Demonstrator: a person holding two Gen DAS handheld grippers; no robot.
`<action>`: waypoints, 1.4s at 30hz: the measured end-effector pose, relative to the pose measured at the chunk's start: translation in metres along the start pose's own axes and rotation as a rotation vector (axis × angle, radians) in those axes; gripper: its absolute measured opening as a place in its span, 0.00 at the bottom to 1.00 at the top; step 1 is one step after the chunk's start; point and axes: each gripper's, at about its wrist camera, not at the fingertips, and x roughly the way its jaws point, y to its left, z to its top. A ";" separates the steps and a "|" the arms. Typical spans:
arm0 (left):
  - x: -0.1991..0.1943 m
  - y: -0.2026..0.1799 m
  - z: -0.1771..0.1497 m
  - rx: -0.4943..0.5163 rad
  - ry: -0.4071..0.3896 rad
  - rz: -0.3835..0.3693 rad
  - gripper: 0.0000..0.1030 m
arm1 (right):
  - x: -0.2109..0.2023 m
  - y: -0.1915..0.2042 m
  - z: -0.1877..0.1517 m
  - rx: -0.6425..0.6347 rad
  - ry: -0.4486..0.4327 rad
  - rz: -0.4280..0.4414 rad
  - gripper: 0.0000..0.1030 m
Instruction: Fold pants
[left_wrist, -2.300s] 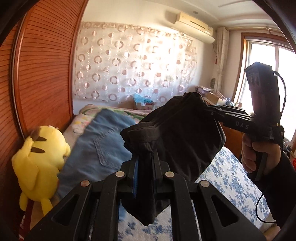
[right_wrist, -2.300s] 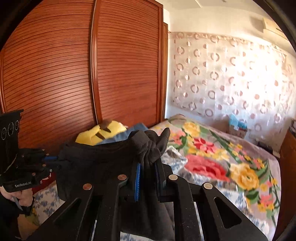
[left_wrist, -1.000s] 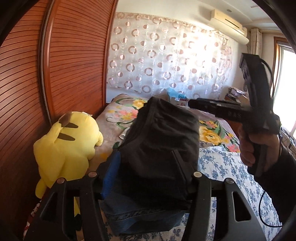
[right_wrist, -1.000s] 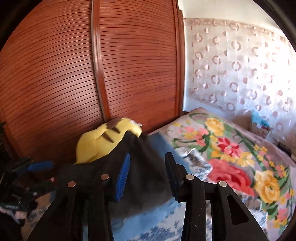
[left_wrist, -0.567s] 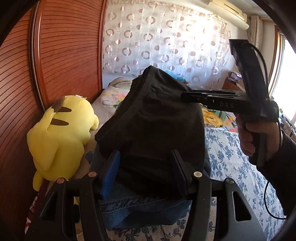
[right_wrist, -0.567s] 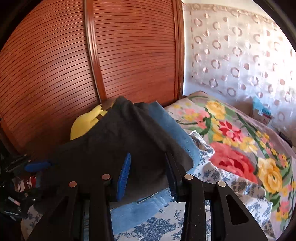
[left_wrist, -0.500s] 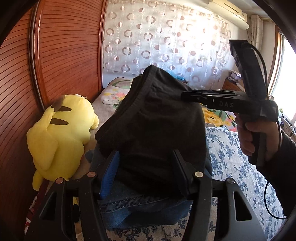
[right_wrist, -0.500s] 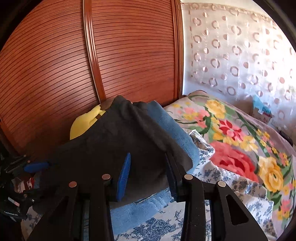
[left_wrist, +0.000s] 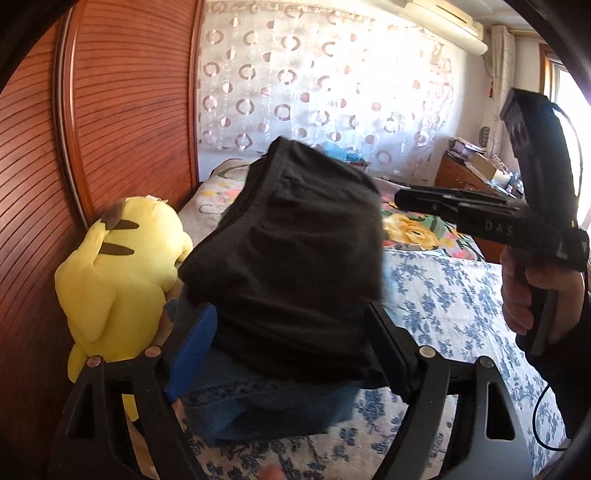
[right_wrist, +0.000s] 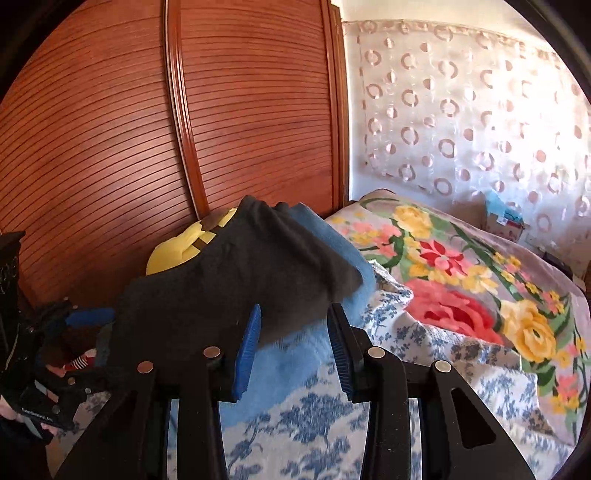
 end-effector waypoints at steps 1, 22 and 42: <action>-0.002 -0.003 0.000 0.005 -0.006 -0.002 0.80 | -0.006 0.002 -0.004 0.006 -0.003 -0.004 0.38; -0.037 -0.071 -0.016 0.100 -0.045 -0.072 0.83 | -0.116 0.028 -0.074 0.125 -0.029 -0.184 0.50; -0.042 -0.130 -0.070 0.153 0.026 -0.142 0.83 | -0.183 0.095 -0.128 0.257 -0.016 -0.380 0.74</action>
